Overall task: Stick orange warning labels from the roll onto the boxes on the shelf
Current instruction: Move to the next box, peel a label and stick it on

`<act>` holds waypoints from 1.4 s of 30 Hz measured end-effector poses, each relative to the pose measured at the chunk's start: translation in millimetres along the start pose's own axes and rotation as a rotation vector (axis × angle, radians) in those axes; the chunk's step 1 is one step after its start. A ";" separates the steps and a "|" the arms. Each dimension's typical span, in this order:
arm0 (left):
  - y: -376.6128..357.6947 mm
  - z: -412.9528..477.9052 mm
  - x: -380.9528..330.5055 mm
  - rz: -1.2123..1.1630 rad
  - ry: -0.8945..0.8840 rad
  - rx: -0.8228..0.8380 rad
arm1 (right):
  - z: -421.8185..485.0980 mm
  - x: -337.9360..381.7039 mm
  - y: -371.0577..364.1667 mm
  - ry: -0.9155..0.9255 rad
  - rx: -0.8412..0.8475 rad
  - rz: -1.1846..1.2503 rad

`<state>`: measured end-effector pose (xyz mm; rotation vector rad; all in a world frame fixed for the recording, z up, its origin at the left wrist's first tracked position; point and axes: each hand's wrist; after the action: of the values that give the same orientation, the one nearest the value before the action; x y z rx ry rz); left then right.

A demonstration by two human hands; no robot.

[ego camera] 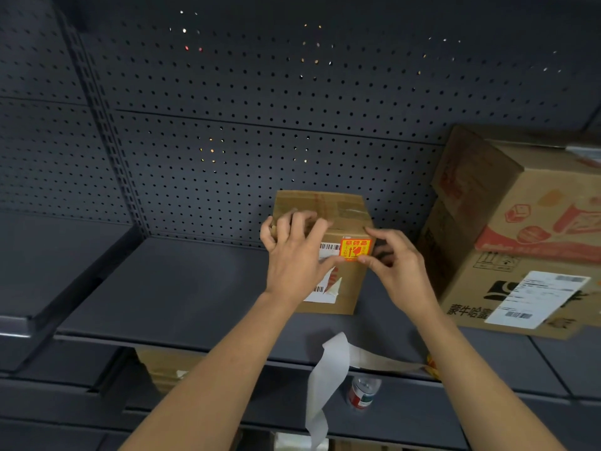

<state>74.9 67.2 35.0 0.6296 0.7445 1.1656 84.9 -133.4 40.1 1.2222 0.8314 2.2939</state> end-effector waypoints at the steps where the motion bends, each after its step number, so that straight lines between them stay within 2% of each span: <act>1: 0.9 0.4 -0.8 0.000 0.006 0.008 | -0.4 -0.8 -1.9 -0.001 -0.007 -0.023; 9: 2.7 -0.5 -1.2 -0.020 0.012 0.048 | -3.2 3.9 -8.9 0.000 -0.071 -0.015; 12: 6.5 -3.7 3.9 -0.070 -0.041 0.038 | -4.8 6.1 -7.7 -0.037 -0.026 0.084; 14: 13.6 -8.8 8.0 -0.173 -0.024 0.018 | -7.1 8.0 -9.0 -0.115 -0.042 0.254; 16: 20.0 -17.3 11.2 -0.318 0.087 -0.027 | -9.2 12.0 -10.9 -0.229 -0.078 0.431; 18: 23.2 -26.0 14.5 -0.585 0.307 -0.040 | -8.4 13.0 -13.8 -0.356 -0.086 0.578; 20: 24.3 -30.9 18.0 -0.922 0.543 0.064 | -5.6 10.1 -18.6 -0.459 -0.053 0.665; 22: 23.7 -31.9 20.5 -1.160 0.640 0.221 | -1.6 8.2 -24.8 -0.509 0.005 0.675; 24: 22.4 -32.0 20.0 -1.250 0.628 0.329 | 0.9 5.8 -33.0 -0.520 0.055 0.707; 26: 20.2 -32.8 19.8 -1.256 0.594 0.349 | 0.1 6.4 -39.8 -0.515 0.090 0.740; 30: 25.4 -36.5 19.9 -1.244 0.549 0.296 | -5.0 22.4 -41.4 -0.514 0.057 0.695; 38: 65.8 -45.5 11.4 -1.309 0.382 0.097 | -30.3 81.9 -7.8 -0.250 -0.100 0.666; 42: 74.3 -38.7 -0.6 -1.333 0.320 0.093 | -38.8 91.5 1.3 -0.212 -0.213 0.645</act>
<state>1.6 89.6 68.8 -0.0727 1.2044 -0.0212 3.5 -91.6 78.8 1.7779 0.1069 2.5665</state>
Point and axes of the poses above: each hand's wrist, its own z-axis towards the middle knuckle, its own y-axis out of the back of the hand, x = y × z, and after that the axes turned 10 degrees about x, right-handed
